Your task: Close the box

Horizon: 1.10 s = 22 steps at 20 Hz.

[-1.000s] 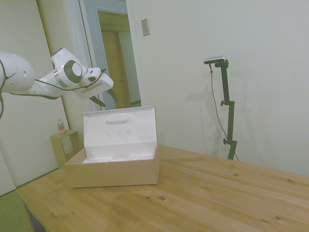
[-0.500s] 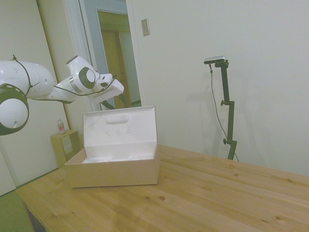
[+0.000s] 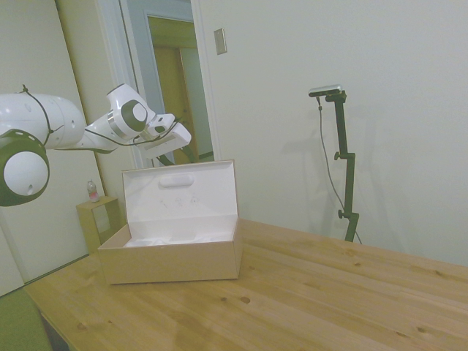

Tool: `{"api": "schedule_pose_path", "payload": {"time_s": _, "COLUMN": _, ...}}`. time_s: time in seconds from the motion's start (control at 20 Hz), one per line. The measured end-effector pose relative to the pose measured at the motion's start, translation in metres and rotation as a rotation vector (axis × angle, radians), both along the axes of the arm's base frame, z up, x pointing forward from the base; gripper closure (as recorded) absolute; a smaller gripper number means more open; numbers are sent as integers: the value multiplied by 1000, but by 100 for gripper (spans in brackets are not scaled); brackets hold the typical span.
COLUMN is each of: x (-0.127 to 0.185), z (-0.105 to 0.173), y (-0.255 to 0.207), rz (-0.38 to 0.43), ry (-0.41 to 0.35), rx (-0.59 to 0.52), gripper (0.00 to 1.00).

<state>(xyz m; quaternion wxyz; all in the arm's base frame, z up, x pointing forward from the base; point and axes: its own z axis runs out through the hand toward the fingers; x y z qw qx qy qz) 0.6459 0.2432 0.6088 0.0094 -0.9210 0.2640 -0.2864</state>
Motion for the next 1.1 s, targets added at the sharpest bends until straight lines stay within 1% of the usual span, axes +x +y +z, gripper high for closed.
{"api": "schedule_pose_path", "payload": {"time_s": 0.1, "x": -11, "z": 4, "y": -5, "rz": -47, "ry": 33, "rx": 15, "gripper": 0}}
{"api": "schedule_pose_path", "payload": {"time_s": 0.2, "x": -23, "z": 12, "y": -15, "rz": -82, "ry": 72, "rx": 57, "gripper": 0}}
{"api": "schedule_pose_path", "payload": {"time_s": 0.4, "x": -54, "z": 46, "y": -38, "rz": -131, "ry": 130, "rx": 161, "gripper": 0}}
{"api": "schedule_pose_path", "payload": {"time_s": 0.55, "x": -76, "z": 64, "y": -43, "rz": -163, "ry": 161, "rx": 207, "gripper": 0}}
{"api": "schedule_pose_path", "payload": {"time_s": 0.7, "x": -84, "z": 60, "y": -43, "rz": -229, "ry": 208, "rx": 239, "gripper": 0}}
{"api": "schedule_pose_path", "payload": {"time_s": 0.85, "x": -80, "z": 42, "y": -50, "rz": -284, "ry": 247, "rx": 247, "gripper": 0}}
{"api": "schedule_pose_path", "payload": {"time_s": 0.95, "x": -79, "z": 32, "y": -59, "rz": -307, "ry": 266, "rx": 246, "gripper": 0}}
{"api": "schedule_pose_path", "payload": {"time_s": 1.1, "x": -85, "z": 27, "y": -72, "rz": -331, "ry": 276, "rx": 246, "gripper": 0}}
